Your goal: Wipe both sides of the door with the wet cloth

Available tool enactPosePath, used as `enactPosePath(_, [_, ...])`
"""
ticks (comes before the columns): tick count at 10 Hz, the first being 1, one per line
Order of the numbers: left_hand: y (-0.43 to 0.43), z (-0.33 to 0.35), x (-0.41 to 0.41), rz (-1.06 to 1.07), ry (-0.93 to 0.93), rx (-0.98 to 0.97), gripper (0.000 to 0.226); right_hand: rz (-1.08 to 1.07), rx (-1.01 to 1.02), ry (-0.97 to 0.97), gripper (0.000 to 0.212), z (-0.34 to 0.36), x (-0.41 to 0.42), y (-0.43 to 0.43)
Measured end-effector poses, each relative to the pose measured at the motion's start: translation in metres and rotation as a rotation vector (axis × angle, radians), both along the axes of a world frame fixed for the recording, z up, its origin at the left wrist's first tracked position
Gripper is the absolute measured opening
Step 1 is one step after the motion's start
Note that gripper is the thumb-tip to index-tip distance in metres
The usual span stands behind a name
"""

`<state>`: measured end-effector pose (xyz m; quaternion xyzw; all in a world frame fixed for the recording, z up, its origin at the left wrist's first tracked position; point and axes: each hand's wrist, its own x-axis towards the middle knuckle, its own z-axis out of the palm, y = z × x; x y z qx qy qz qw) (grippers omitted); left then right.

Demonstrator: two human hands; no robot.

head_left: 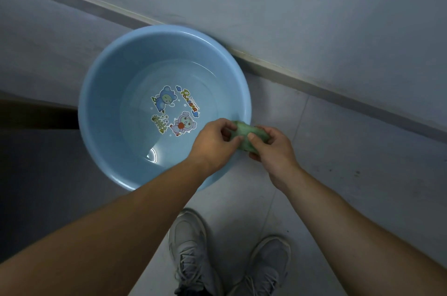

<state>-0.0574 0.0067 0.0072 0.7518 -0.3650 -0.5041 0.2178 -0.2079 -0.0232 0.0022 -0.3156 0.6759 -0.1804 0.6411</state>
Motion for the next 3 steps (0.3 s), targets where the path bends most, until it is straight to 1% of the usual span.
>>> enactPosePath(1, [0.001,-0.002,-0.003,0.021,-0.011,0.001,0.020,0.016,0.031,0.007,0.016,-0.007,-0.002,0.000])
enactPosePath(2, [0.005,0.002,-0.008,0.015,-0.088,-0.035,0.027,0.054,0.034,0.064,0.048,0.000,-0.001,-0.001])
enactPosePath(3, [0.005,0.012,-0.008,0.061,-0.157,-0.025,0.027,-0.026,-0.009,0.144,0.067,0.013,-0.008,-0.003])
